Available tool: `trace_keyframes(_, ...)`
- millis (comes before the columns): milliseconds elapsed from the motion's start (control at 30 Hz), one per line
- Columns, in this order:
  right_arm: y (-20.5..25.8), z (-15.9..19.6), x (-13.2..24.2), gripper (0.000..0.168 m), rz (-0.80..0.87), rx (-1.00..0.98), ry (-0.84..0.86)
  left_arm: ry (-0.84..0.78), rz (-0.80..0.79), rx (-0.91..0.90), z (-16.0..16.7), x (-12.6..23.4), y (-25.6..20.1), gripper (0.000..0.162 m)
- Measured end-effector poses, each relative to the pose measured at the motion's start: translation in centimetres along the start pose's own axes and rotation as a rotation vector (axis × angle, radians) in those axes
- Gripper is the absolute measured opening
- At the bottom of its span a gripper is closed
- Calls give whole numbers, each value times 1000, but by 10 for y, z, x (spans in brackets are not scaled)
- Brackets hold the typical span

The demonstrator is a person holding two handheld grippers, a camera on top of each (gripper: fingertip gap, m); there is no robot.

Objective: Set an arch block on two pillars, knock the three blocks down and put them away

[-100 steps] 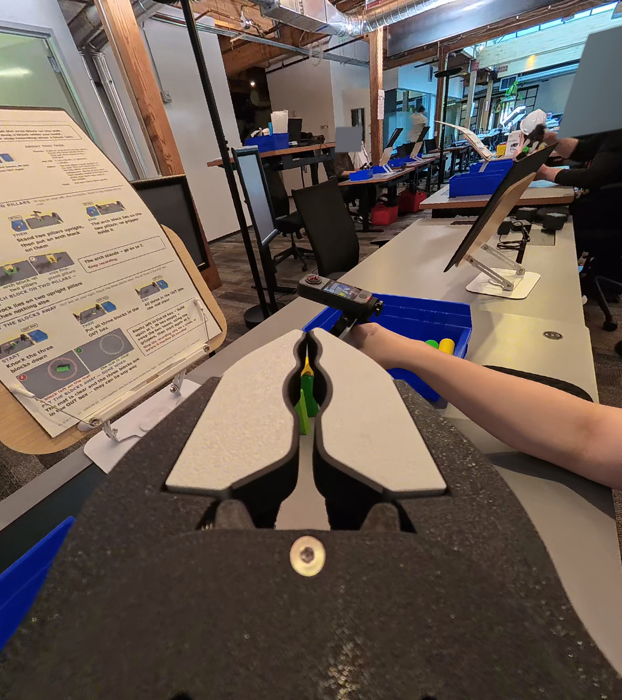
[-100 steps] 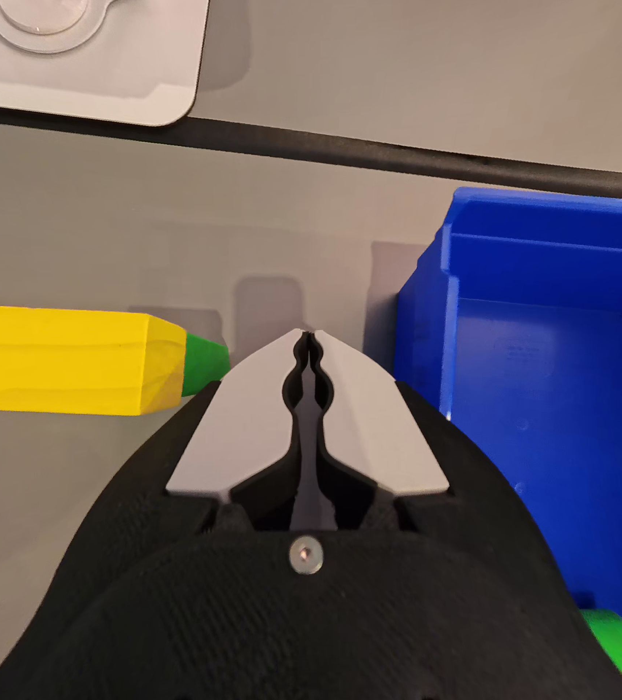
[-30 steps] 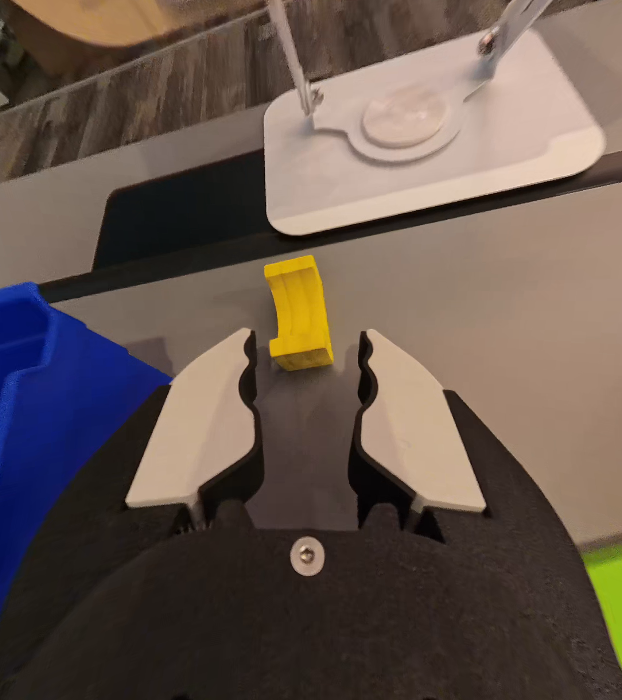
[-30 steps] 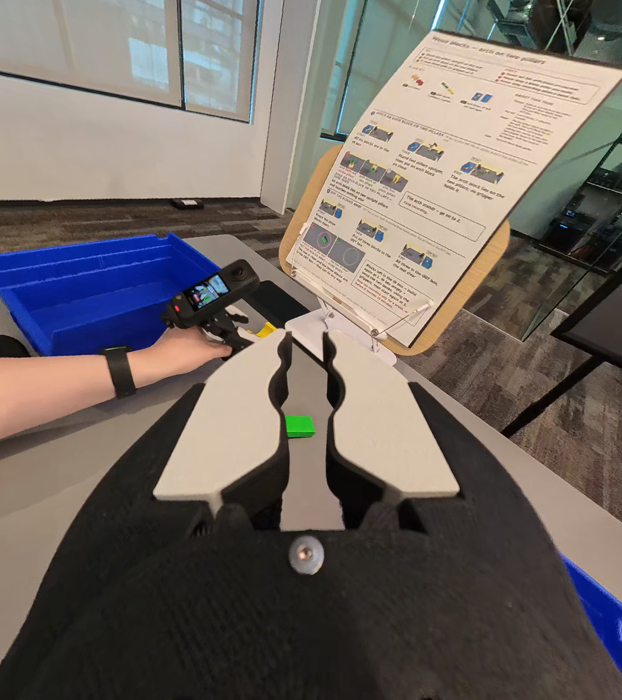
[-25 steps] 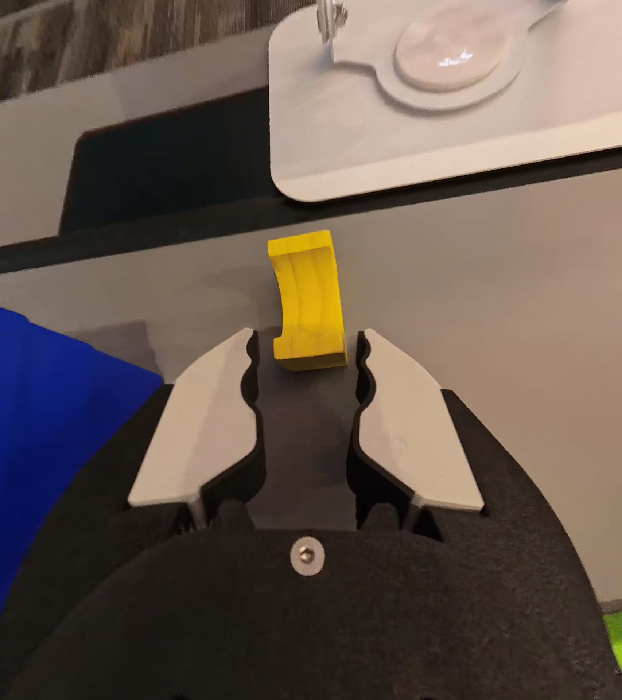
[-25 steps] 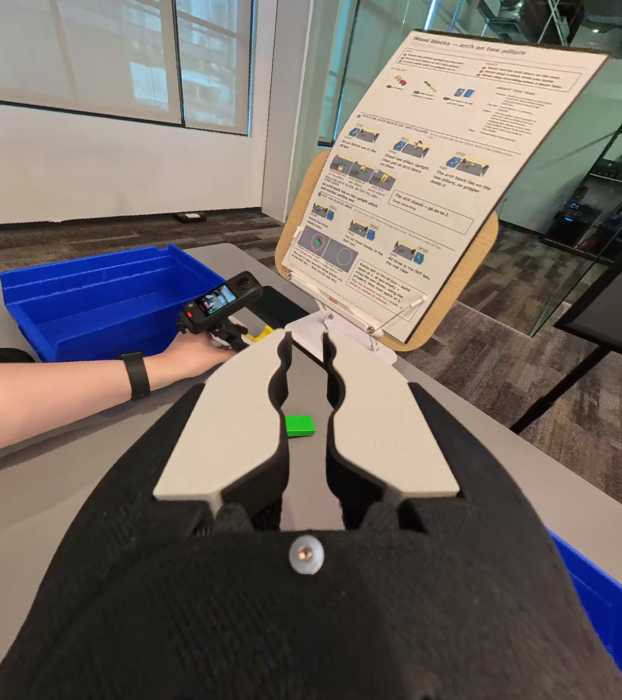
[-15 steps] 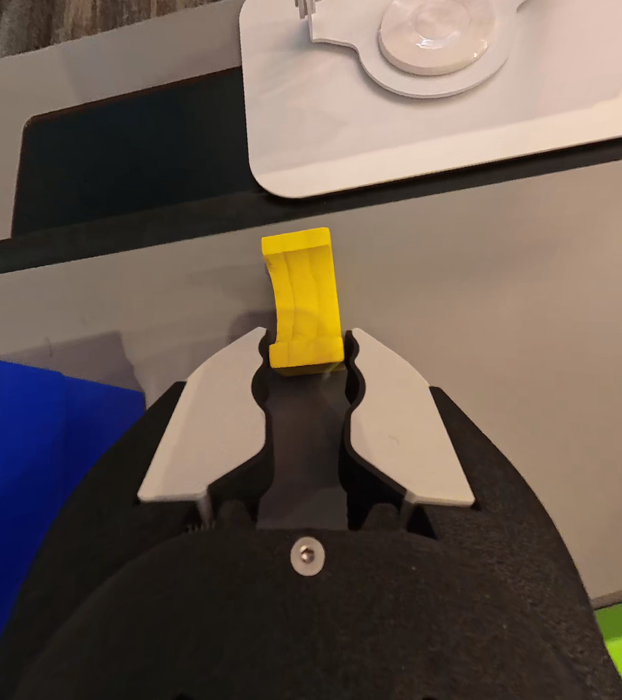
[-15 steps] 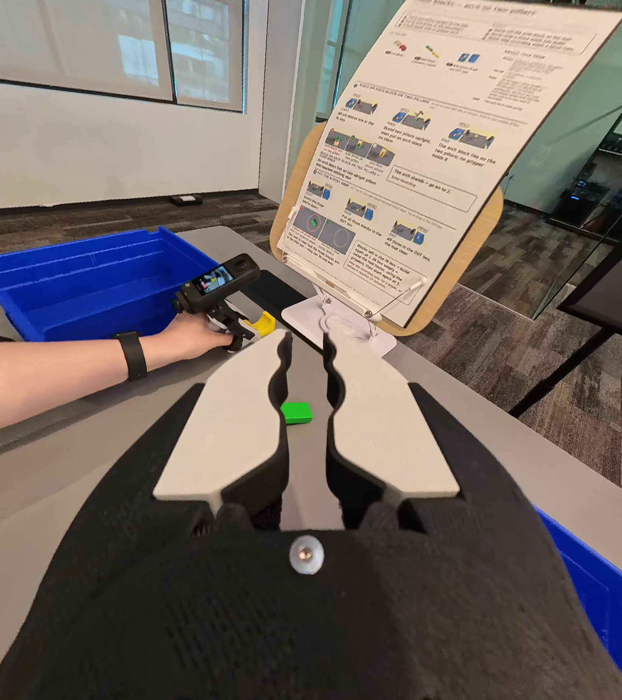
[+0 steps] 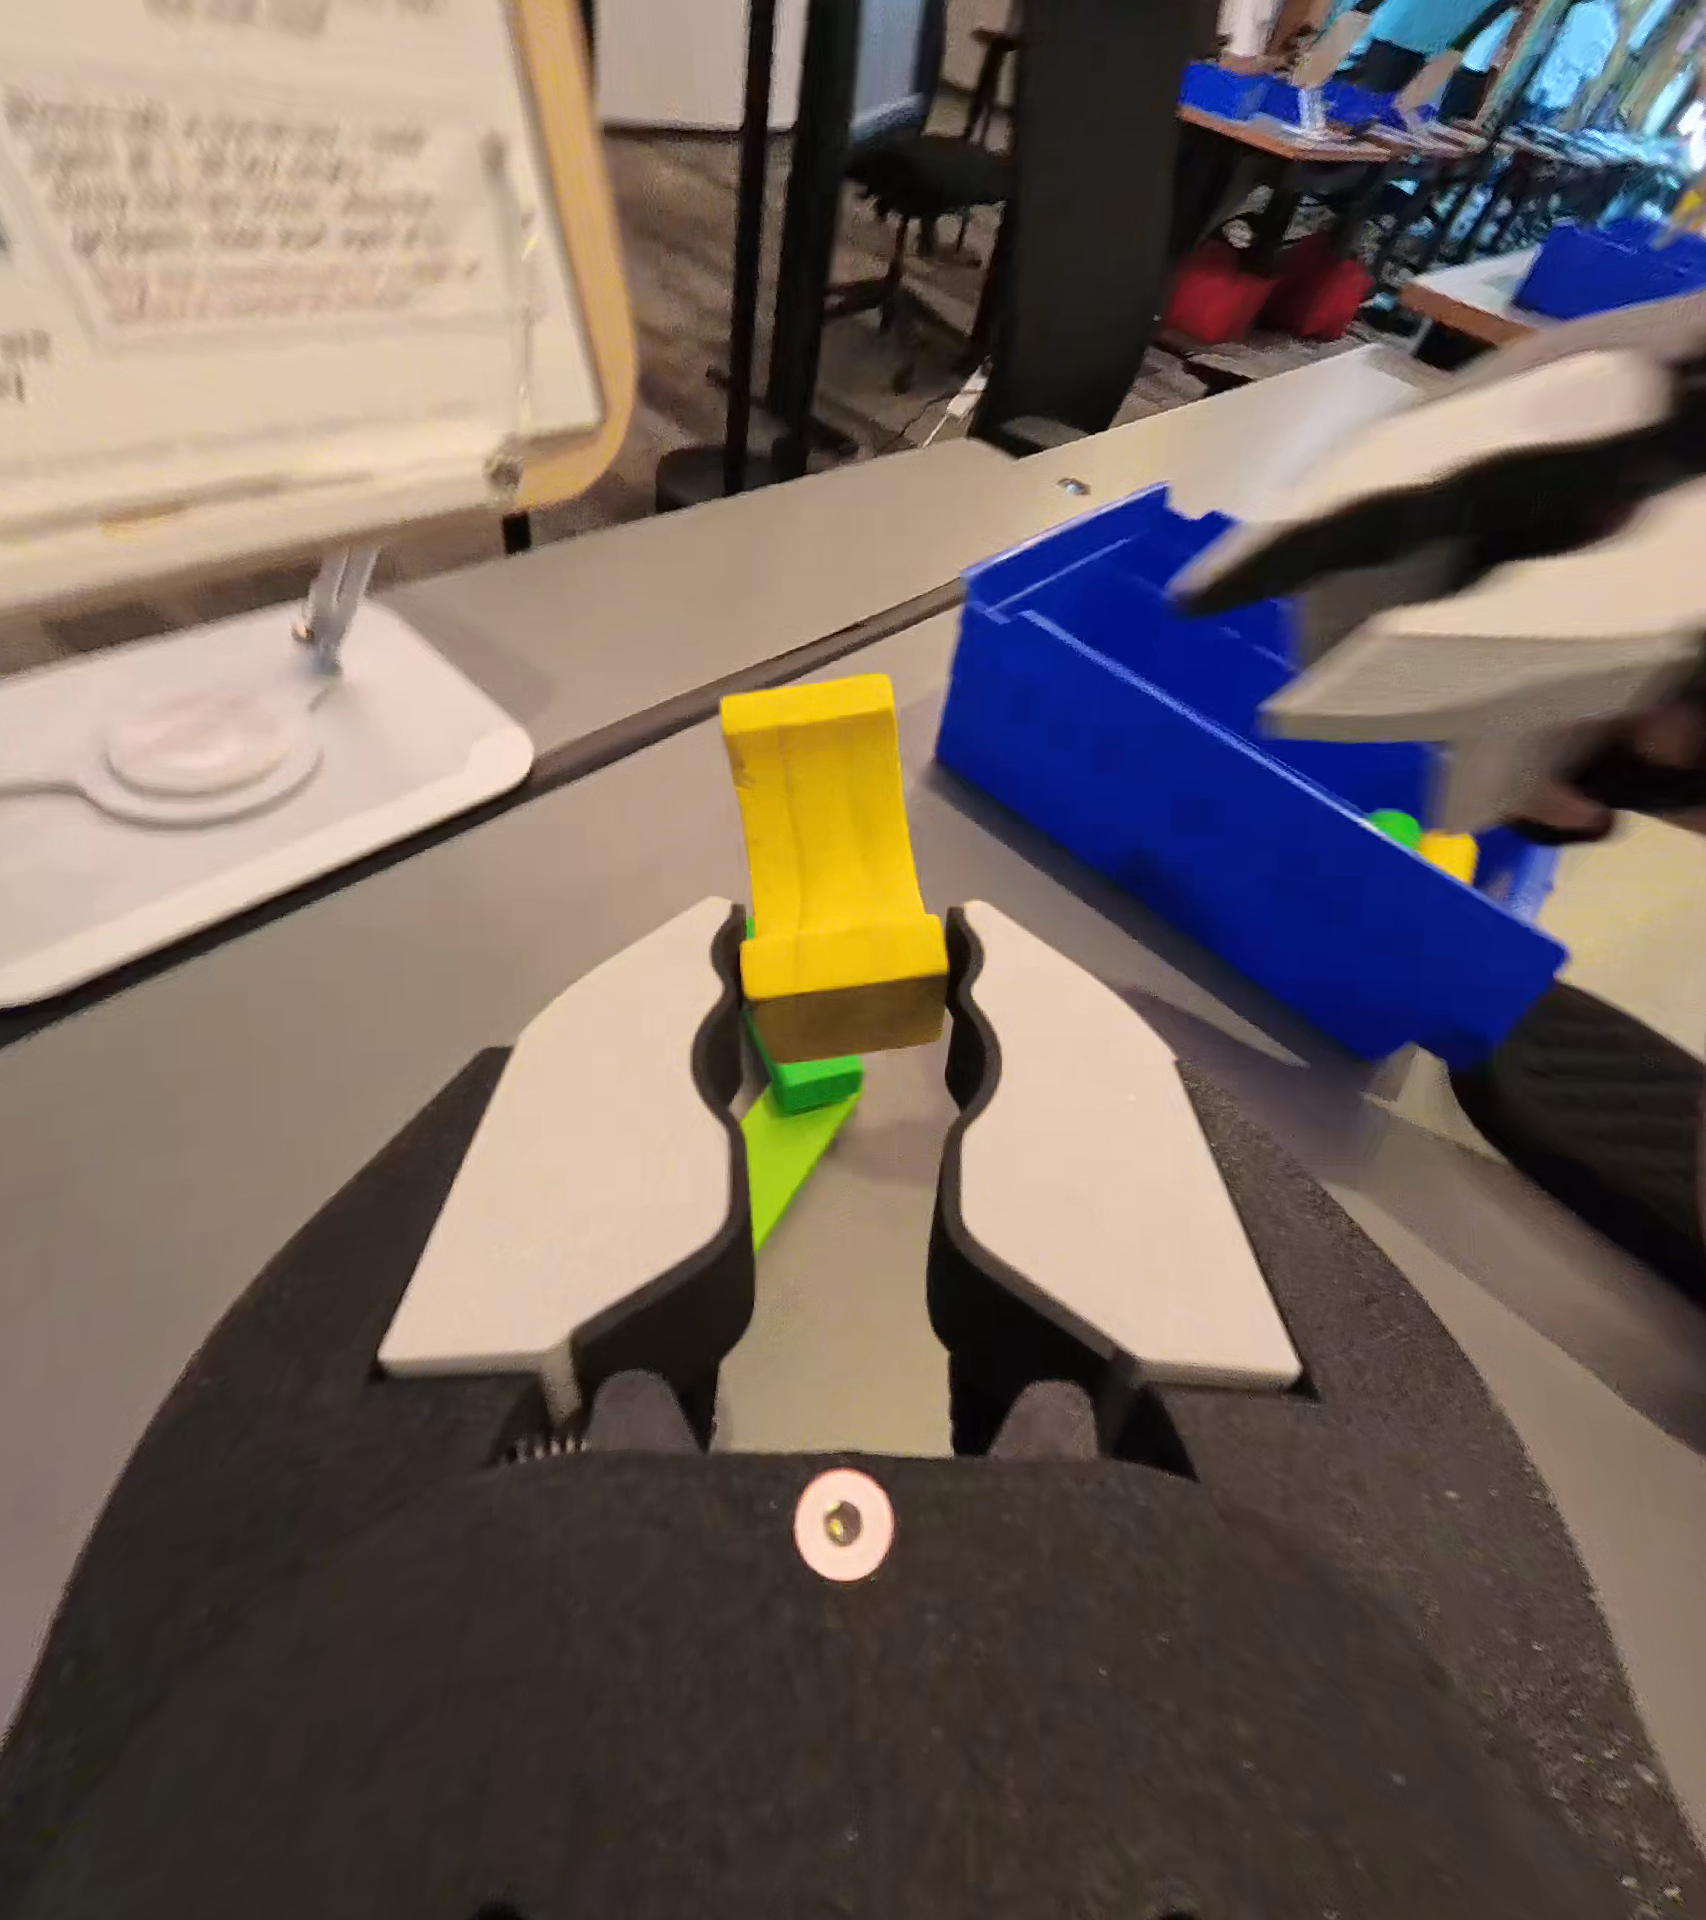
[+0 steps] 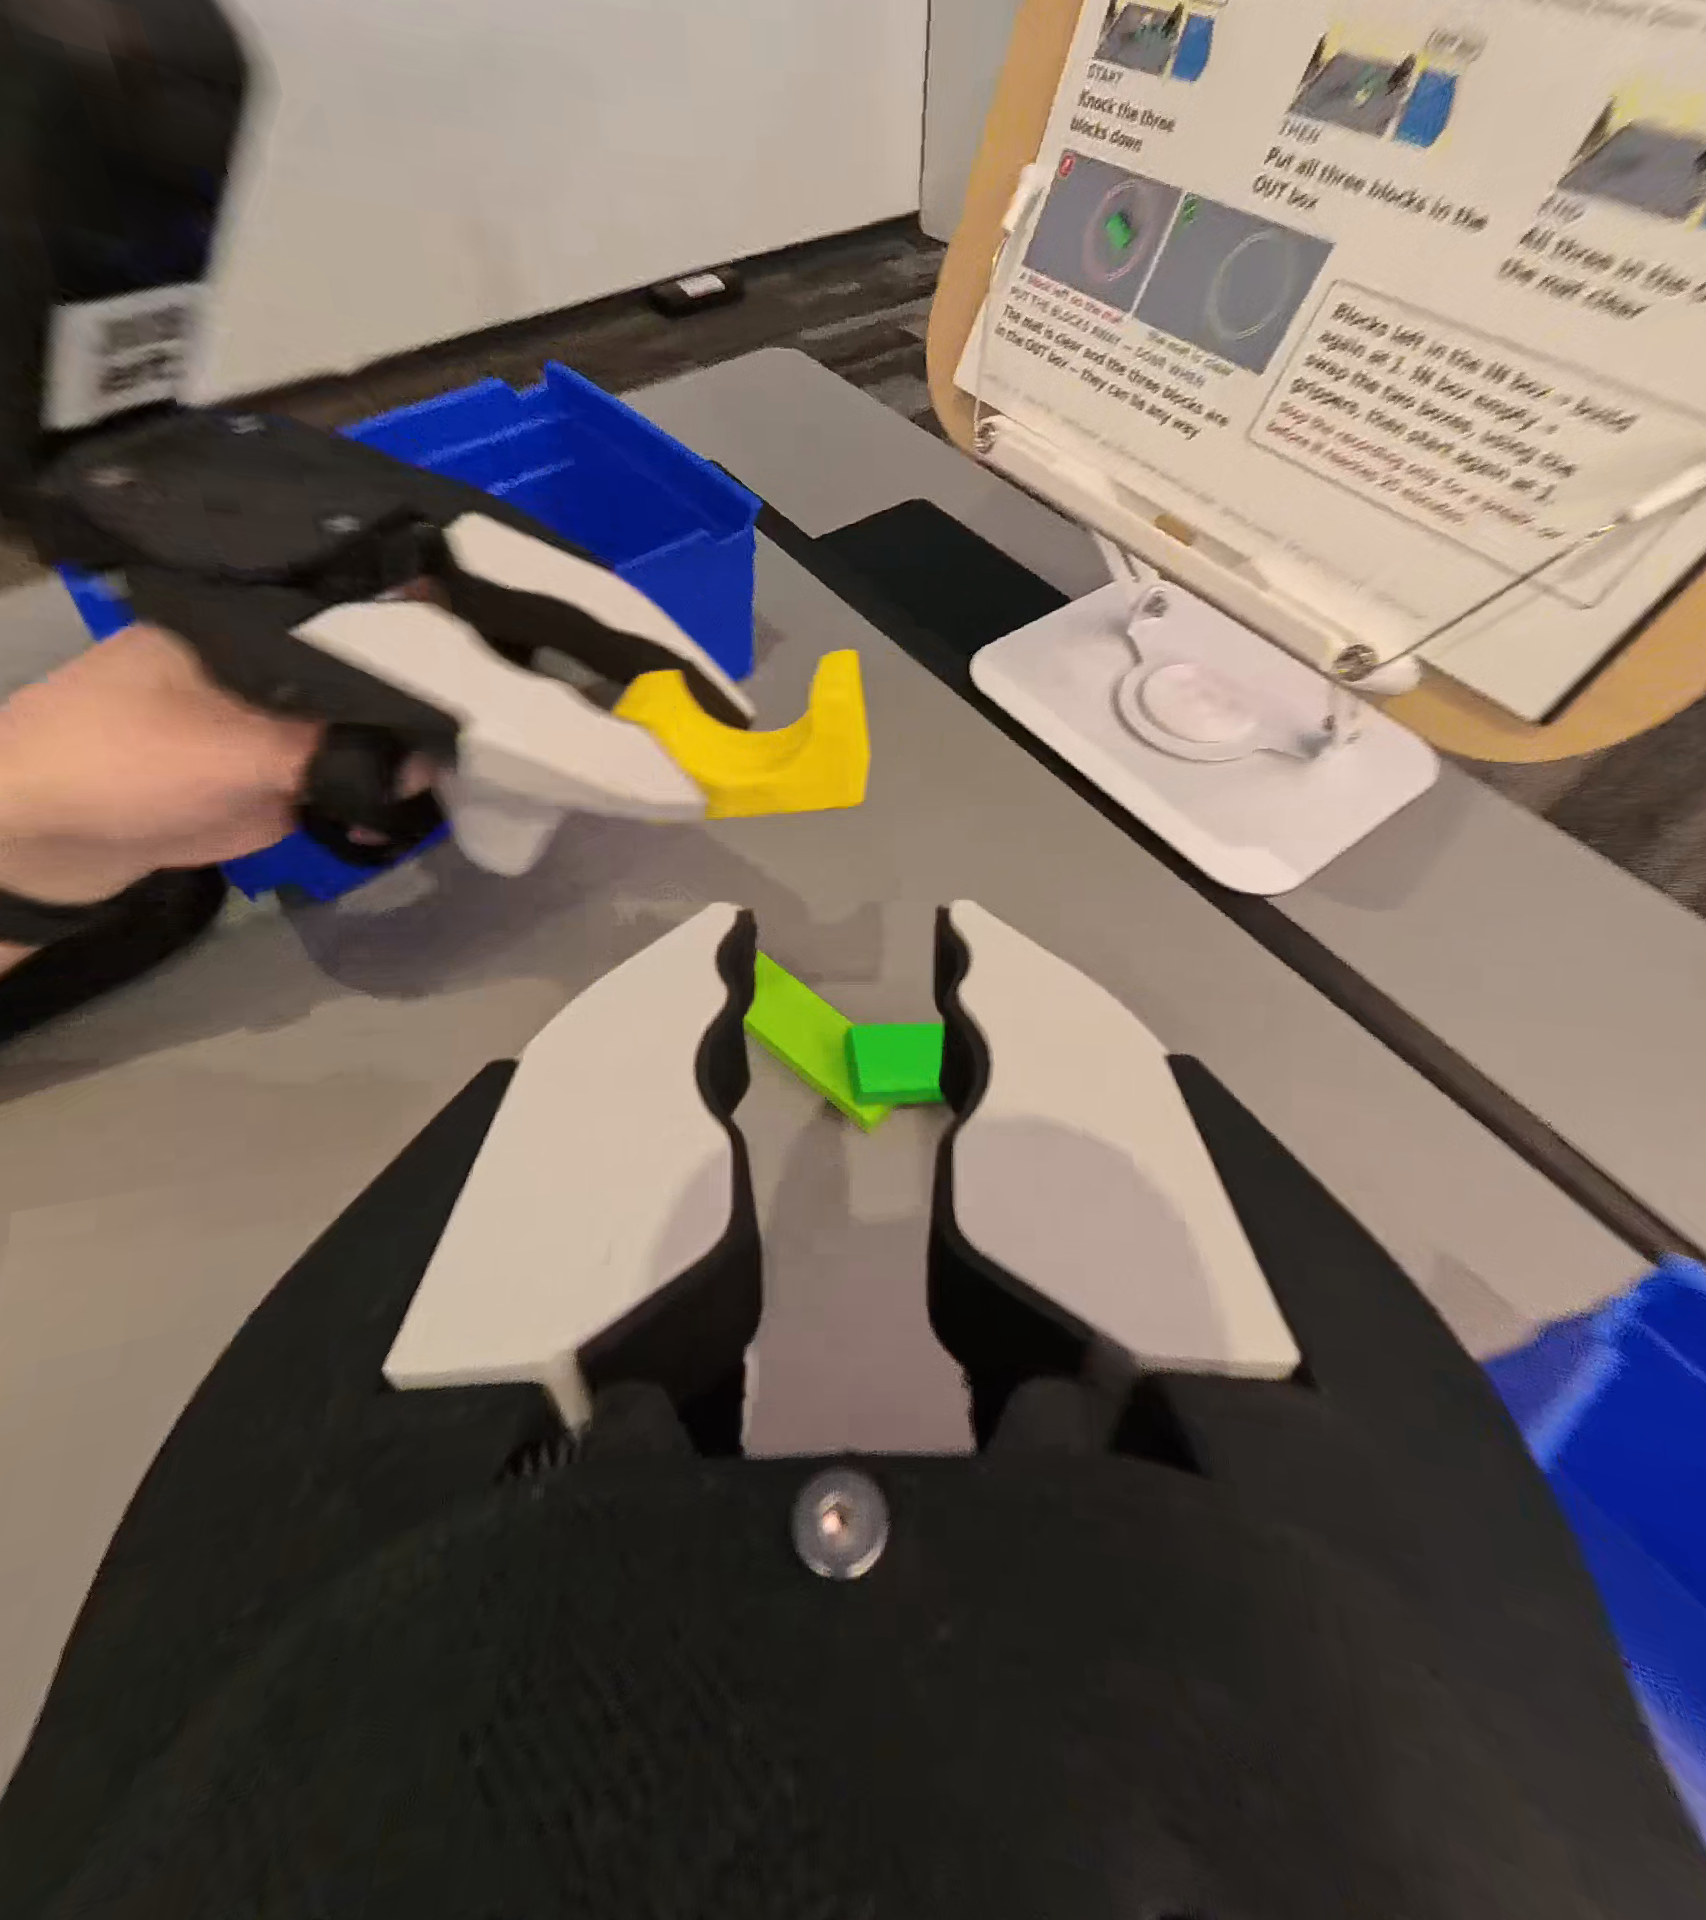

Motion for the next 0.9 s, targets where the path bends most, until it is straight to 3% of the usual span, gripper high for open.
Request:
trace_keyframes(167,26,-14,-19,40,-94,-98,-145,-44,-29,-242,-11,38,-38,37)
trace_keyframes(300,44,-15,-31,36,17,35,-121,-56,-41,-270,-6,49,-43,37)
trace_keyframes(367,50,-10,-37,22,5,49,-24,-29,-22,-260,-3,51,-39,37)
trace_keyframes(533,57,-2,-51,34,-32,-83,3,-35,-3,-236,-2,53,-33,36)
trace_keyframes(633,56,3,-58,33,-72,-175,3,-34,2,-267,-3,53,-36,36)
trace_keyframes(667,56,3,-59,26,-92,-188,-11,-36,-2,-277,-4,52,-37,36)
trace_keyframes(800,49,-1,-51,19,-110,-198,-35,-62,5,-328,-5,52,-43,37)
trace_keyframes(900,34,-13,-24,18,-58,-168,-55,-73,17,-285,-6,51,-45,55)
Point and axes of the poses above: each gripper's, where its closed fingertips meet, x back along the fingers, z out of its underside, y = z × x across the jaws, the point moved 10 cm from there along x, back along the fingers, and after that the axes turned 8 degrees about -y, right-handed, at the moved point
